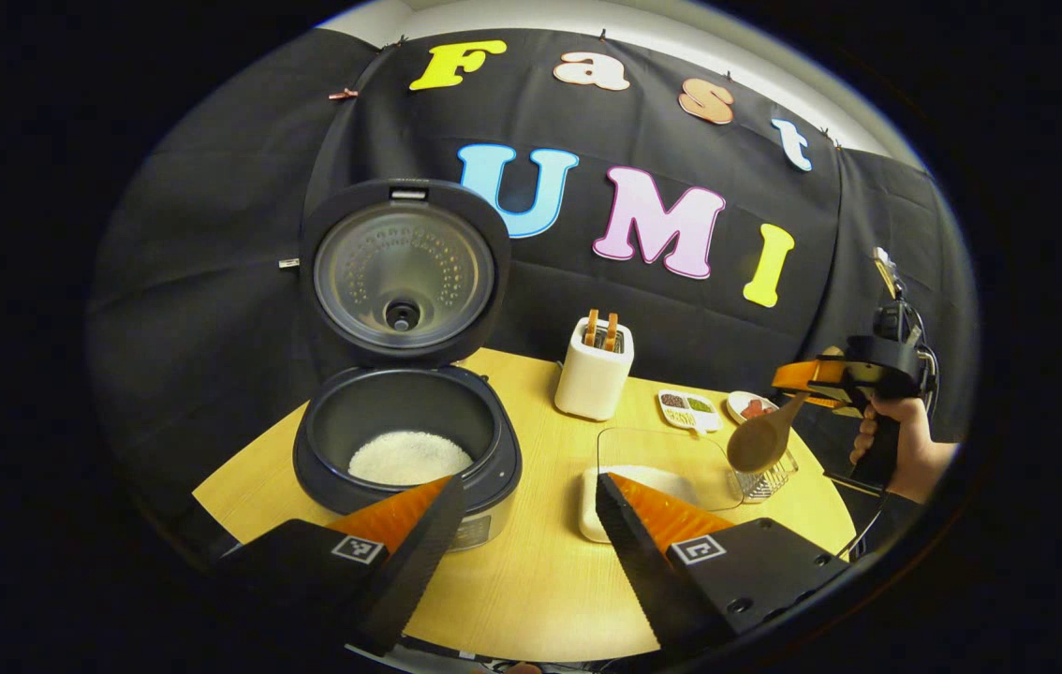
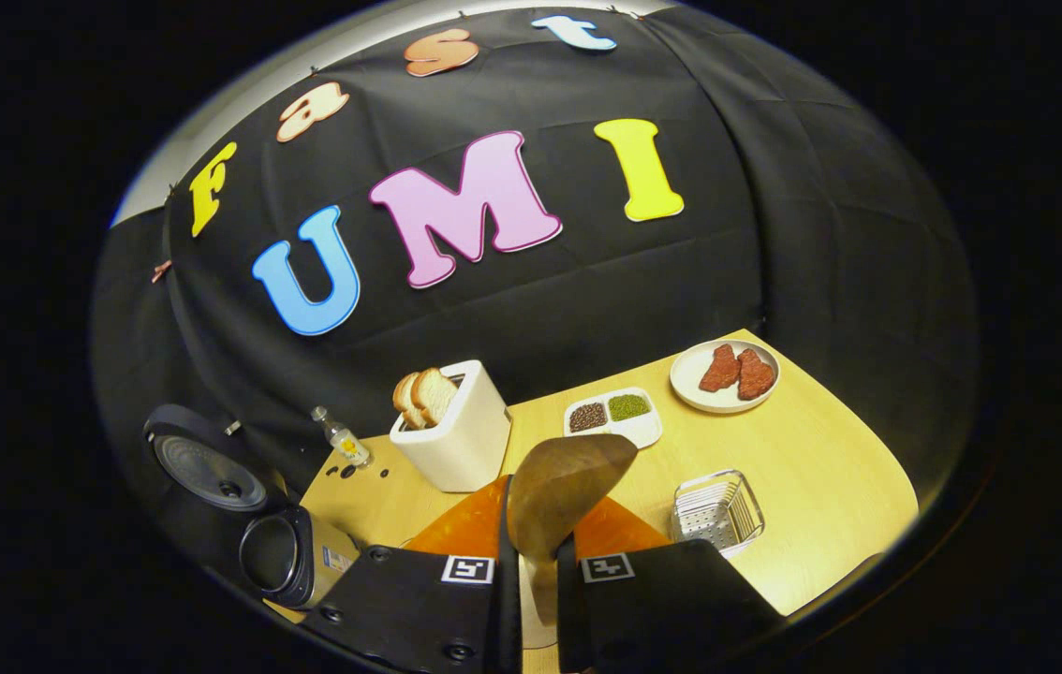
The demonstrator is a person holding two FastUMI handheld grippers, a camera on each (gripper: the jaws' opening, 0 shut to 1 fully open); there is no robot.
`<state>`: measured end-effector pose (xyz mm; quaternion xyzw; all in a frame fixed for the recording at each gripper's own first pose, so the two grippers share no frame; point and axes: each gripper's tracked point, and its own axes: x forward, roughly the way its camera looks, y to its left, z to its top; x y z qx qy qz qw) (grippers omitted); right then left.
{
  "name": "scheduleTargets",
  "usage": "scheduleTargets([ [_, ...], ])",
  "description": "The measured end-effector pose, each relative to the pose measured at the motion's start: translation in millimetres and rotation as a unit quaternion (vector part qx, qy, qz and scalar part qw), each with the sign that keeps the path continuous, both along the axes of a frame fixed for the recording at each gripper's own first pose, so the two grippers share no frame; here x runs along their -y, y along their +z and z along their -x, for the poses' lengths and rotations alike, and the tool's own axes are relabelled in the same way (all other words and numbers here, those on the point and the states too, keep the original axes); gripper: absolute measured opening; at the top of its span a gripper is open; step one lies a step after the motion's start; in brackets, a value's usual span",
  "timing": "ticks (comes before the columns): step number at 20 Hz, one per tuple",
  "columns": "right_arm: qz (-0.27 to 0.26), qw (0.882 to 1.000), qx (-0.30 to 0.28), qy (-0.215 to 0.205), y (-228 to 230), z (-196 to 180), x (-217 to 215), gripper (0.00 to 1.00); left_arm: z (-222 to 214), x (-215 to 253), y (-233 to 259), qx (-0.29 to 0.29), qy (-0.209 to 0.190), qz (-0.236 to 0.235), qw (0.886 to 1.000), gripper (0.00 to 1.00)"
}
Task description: Close the left gripper, press the button to open the rice cooker; take a wooden spoon from the chopstick holder with the right hand, scoop a spoonful of rice and pour it into the rice cooker, then put the wooden spoon back into the chopstick holder.
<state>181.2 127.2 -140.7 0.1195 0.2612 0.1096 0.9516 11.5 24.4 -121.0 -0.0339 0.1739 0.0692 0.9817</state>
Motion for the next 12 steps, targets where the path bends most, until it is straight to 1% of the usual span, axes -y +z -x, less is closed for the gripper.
scheduleTargets([
  [3, 0.022, 1.0, -0.014, 0.018, -25.2, 5.6, -19.0, 0.19, 6.2, -12.4, -10.5, -0.007, -0.005, 0.005, 1.0, 0.95],
  [6, 0.068, 0.997, -0.022, 0.038, -54.0, 8.2, -31.1, 0.19, 8.8, -24.8, -23.8, -0.015, -0.003, 0.024, 1.0, 0.95],
  [10, 0.136, 0.988, -0.016, 0.076, -82.7, 14.6, -47.5, 0.19, 8.8, -38.3, -33.2, -0.02, -0.004, 0.025, 0.999, 0.95],
  [12, 0.16, 0.982, -0.028, 0.098, -103.0, 24.1, -53.3, 0.19, 7.3, -43.7, -34.9, -0.02, -0.003, 0.024, 0.999, 0.95],
])
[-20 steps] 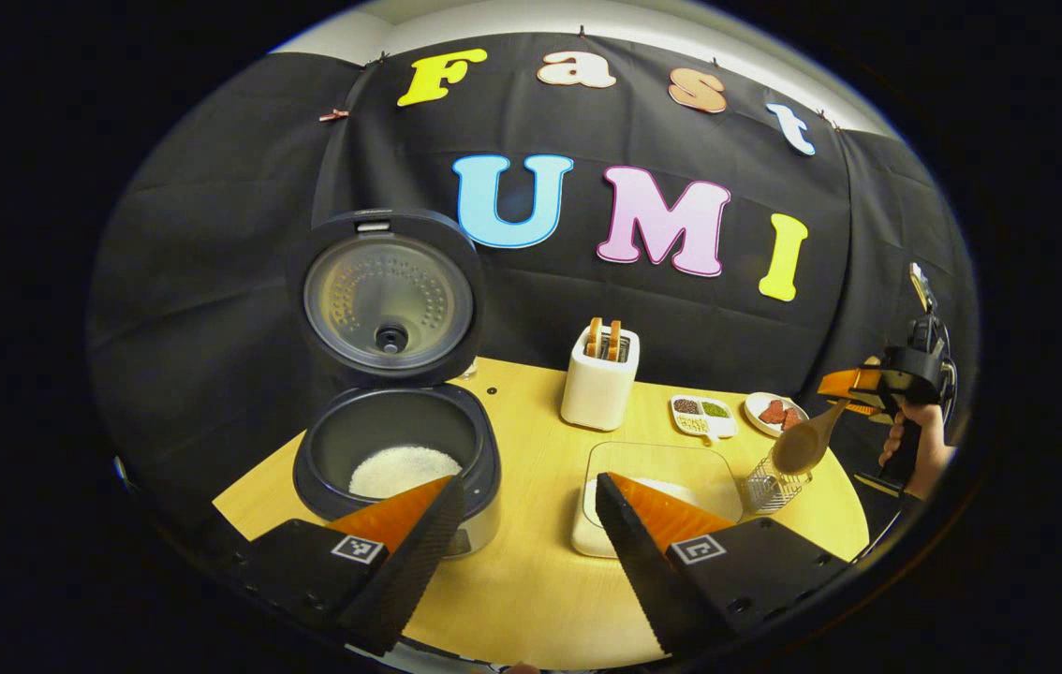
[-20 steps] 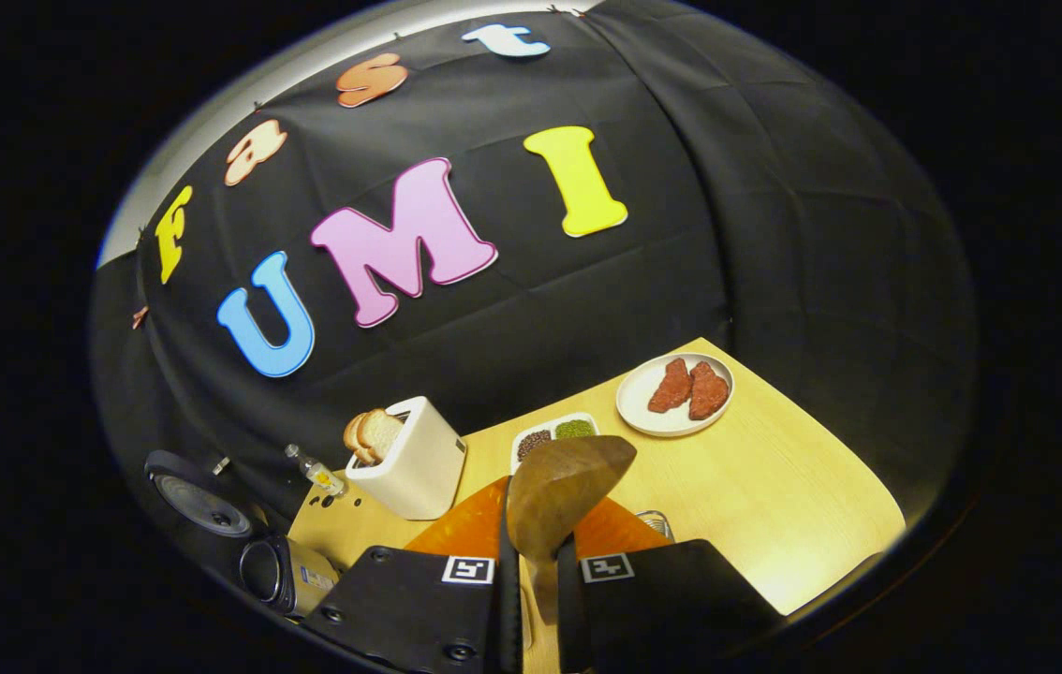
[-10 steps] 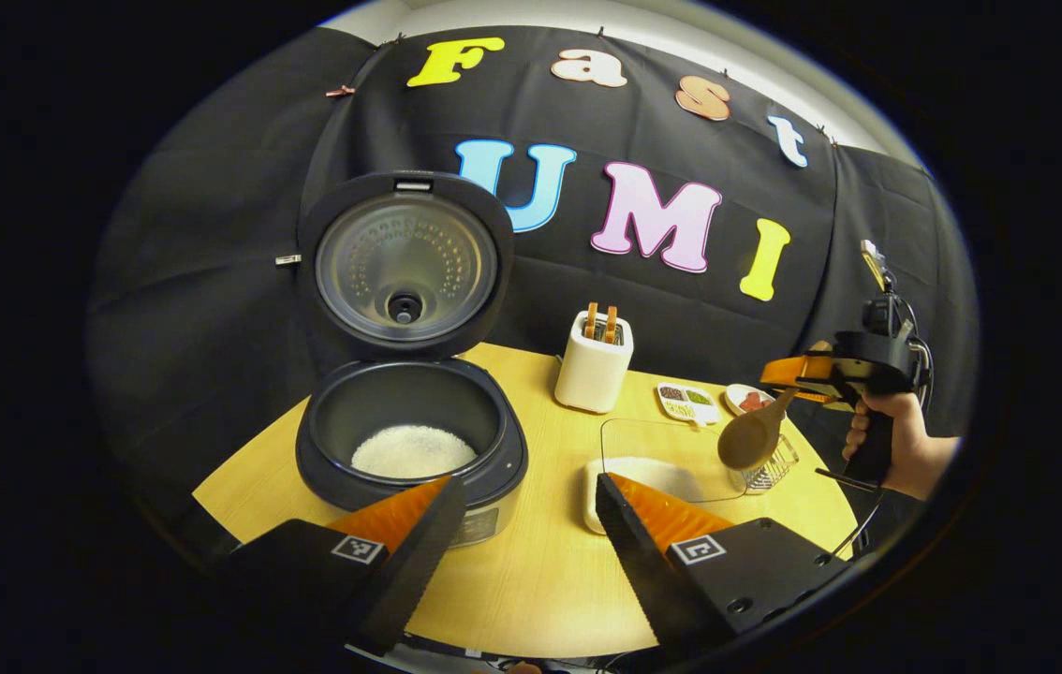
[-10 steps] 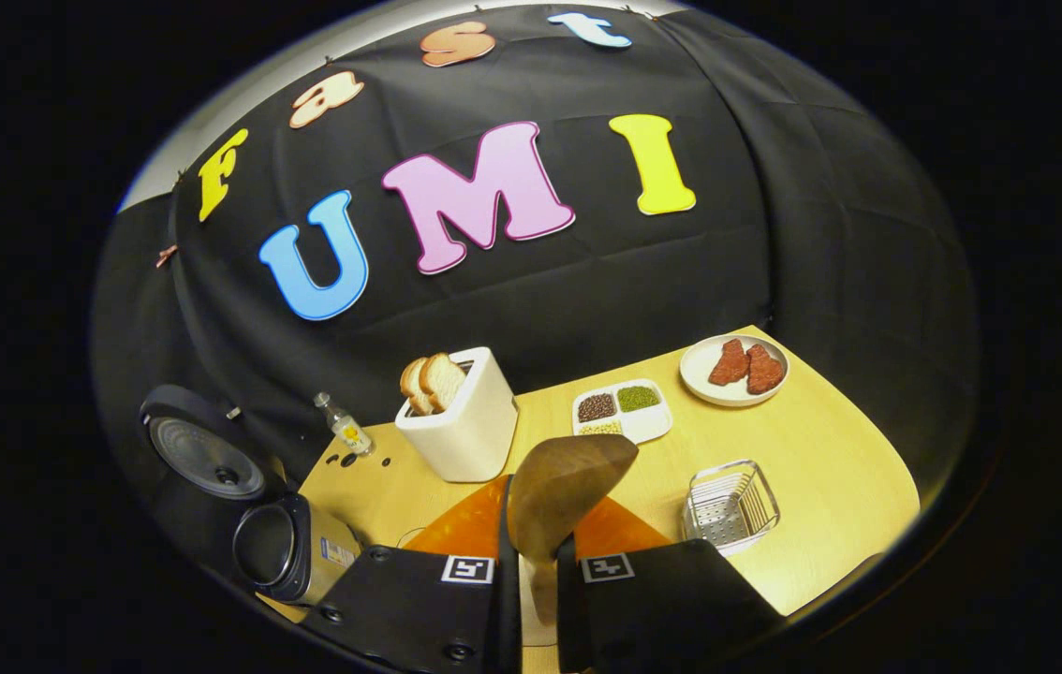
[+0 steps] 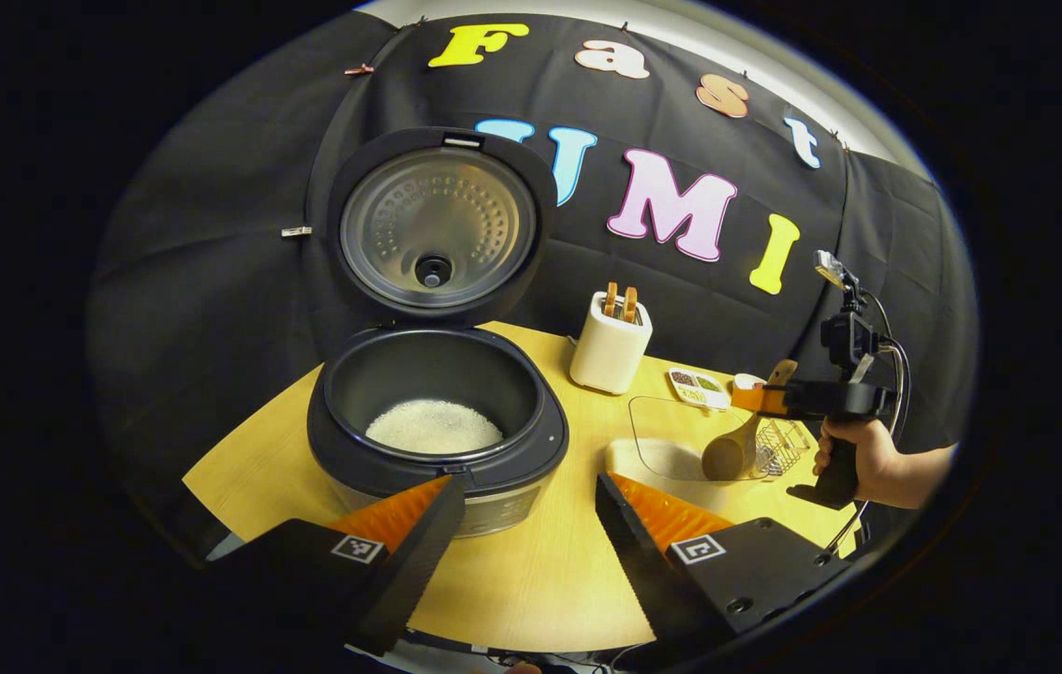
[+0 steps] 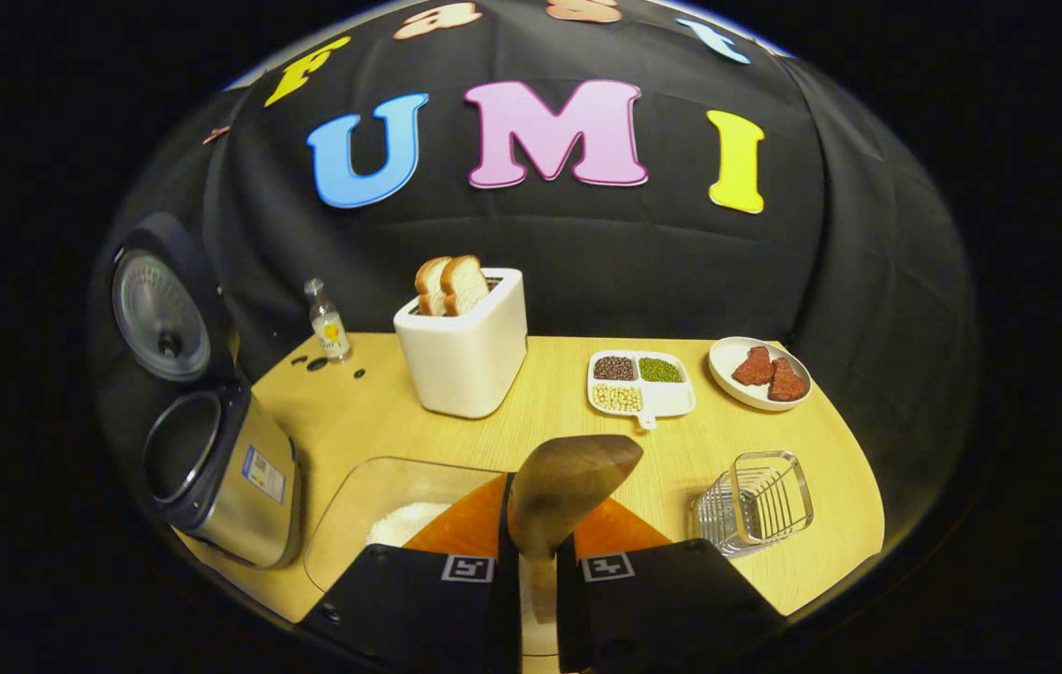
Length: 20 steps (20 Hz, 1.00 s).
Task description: Close the left gripper, press the button to open the rice cooker; take a wooden spoon from the chopstick holder with the right hand, scoop a spoonful of rice and pour it into the rice cooker, then put the wooden spoon back into the chopstick holder.
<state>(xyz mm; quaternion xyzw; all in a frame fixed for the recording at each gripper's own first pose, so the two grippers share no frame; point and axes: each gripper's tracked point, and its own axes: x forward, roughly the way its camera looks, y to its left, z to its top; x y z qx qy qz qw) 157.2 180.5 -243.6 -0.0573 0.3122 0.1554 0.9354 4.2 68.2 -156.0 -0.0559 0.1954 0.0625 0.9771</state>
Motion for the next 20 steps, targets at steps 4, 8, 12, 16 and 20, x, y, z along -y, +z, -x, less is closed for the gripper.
scheduleTargets([
  [4, -0.023, 0.999, -0.033, -0.015, -12.1, 10.7, -17.1, 0.15, -3.2, -7.3, -0.5, -0.001, 0.004, 0.003, 1.0, 0.95],
  [8, -0.077, 0.992, -0.09, -0.036, -20.4, 24.3, -41.7, 0.19, -3.9, -12.1, 1.6, 0.003, 0.005, 0.007, 1.0, 0.95],
  [12, -0.122, 0.981, -0.131, -0.069, -23.8, 23.7, -58.9, 0.2, -3.5, -16.6, 5.6, 0.005, 0.011, 0.012, 1.0, 0.95],
  [16, -0.176, 0.966, -0.169, -0.088, -16.3, 27.0, -78.7, 0.2, -0.3, -19.3, 8.6, 0.009, 0.014, 0.01, 1.0, 0.95],
  [20, -0.204, 0.957, -0.184, -0.096, -6.3, 29.2, -81.3, 0.2, 2.6, -17.9, 13.5, 0.013, 0.014, 0.012, 1.0, 0.95],
])
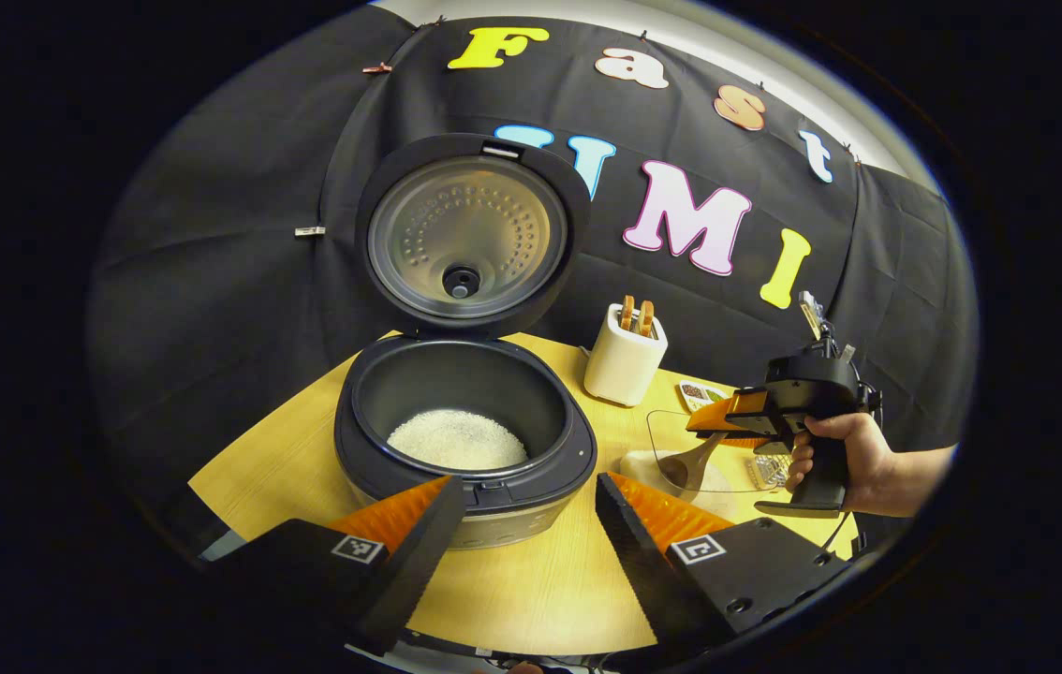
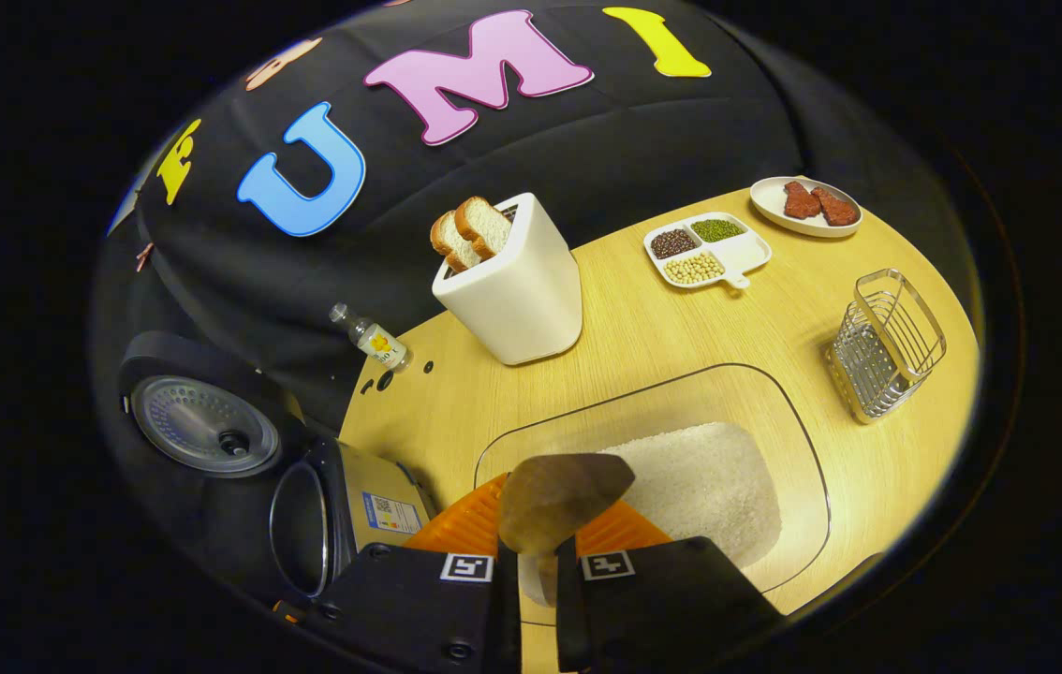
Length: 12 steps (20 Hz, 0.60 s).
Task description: Close the left gripper, press the button to open the rice cooker; take a wooden spoon from the chopstick holder with the right hand, scoop a spoonful of rice and pour it into the rice cooker, then put the wooden spoon back into the chopstick holder.
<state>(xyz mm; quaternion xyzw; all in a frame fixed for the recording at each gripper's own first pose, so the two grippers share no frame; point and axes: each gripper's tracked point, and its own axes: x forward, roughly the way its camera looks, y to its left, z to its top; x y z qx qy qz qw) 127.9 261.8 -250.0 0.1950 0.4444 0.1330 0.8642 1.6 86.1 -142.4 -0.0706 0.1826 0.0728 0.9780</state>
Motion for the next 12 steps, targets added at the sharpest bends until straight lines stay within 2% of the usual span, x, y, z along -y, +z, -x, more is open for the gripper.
scheduleTargets([
  [4, -0.043, 0.998, -0.021, -0.047, 9.6, -3.8, 21.9, 0.19, 2.3, -0.9, 5.2, 0.005, 0.004, -0.008, 1.0, 0.95],
  [6, -0.036, 0.997, -0.017, -0.063, 11.5, -5.4, 41.8, 0.19, 1.9, -3.4, 8.3, 0.008, 0.007, -0.011, 1.0, 0.92],
  [8, -0.042, 0.996, -0.018, -0.08, 16.8, -5.8, 58.6, 0.19, 1.5, -5.9, 11.6, 0.012, 0.009, -0.016, 1.0, 0.95],
  [12, -0.092, 0.983, -0.036, -0.154, 32.5, -14.3, 91.3, 0.19, -0.6, -10.6, 20.3, 0.019, 0.011, -0.021, 1.0, 0.95],
])
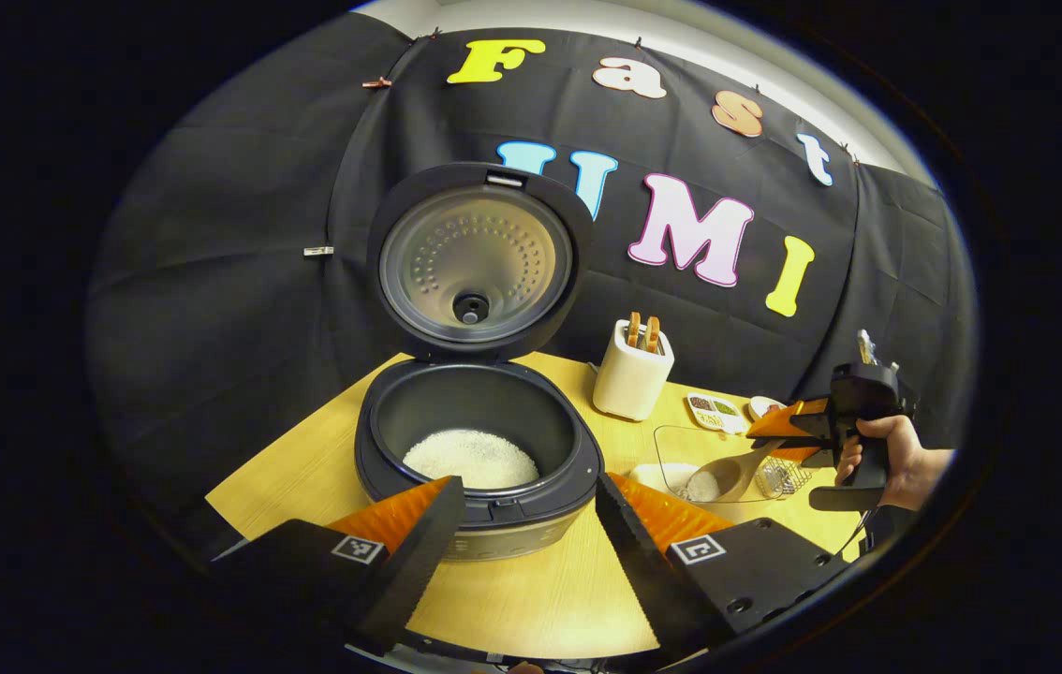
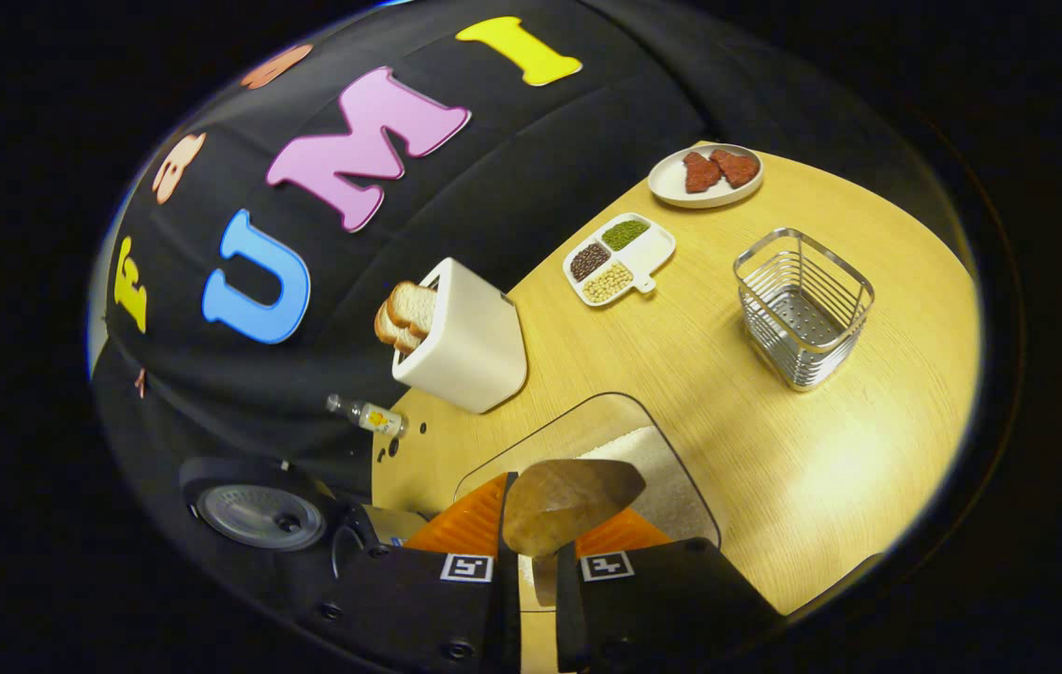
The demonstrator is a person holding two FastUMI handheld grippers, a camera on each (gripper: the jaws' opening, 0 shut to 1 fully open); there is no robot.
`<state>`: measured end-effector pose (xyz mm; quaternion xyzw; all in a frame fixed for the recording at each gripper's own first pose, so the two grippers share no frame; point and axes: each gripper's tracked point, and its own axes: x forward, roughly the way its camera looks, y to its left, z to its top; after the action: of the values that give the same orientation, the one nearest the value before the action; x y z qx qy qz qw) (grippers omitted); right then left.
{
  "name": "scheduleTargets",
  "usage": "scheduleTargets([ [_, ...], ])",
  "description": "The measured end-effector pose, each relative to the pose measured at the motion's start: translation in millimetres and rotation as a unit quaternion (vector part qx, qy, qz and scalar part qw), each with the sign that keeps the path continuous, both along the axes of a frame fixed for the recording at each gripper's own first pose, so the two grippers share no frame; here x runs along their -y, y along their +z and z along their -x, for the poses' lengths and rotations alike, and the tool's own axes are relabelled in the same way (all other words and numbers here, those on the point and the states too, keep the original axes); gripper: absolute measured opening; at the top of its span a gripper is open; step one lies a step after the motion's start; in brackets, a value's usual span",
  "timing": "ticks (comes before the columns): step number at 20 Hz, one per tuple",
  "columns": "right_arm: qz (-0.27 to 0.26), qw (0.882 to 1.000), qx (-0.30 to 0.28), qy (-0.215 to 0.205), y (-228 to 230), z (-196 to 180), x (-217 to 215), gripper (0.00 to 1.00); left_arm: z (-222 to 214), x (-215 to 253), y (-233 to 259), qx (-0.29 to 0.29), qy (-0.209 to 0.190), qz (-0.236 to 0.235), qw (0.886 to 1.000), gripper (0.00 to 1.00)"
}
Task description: Close the left gripper, press the button to open the rice cooker; take a wooden spoon from the chopstick holder with the right hand, scoop a spoonful of rice and pour it into the rice cooker, then put the wooden spoon back into the chopstick holder.
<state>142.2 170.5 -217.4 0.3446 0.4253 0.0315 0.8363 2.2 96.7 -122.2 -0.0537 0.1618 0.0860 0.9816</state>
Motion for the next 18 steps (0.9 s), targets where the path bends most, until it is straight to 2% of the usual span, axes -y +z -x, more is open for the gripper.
scheduleTargets([
  [4, -0.031, 0.998, -0.004, -0.048, 16.0, -7.9, 19.4, 0.19, -1.7, -1.4, 8.2, 0.006, -0.006, -0.015, 1.0, 0.95],
  [8, -0.075, 0.995, -0.002, -0.058, 43.7, -11.3, 9.7, 0.19, 1.5, -0.6, 9.9, 0.01, -0.012, -0.018, 1.0, 0.95],
  [13, -0.105, 0.994, 0.023, -0.023, 88.8, -17.6, -33.9, 0.19, 8.0, -7.7, 4.7, 0.013, -0.003, -0.001, 1.0, 0.95],
  [18, -0.13, 0.99, 0.045, 0.023, 128.2, -22.3, -91.2, 0.19, 15.5, -33.1, 9.7, 0.026, 0.029, 0.01, 0.999, 0.95],
])
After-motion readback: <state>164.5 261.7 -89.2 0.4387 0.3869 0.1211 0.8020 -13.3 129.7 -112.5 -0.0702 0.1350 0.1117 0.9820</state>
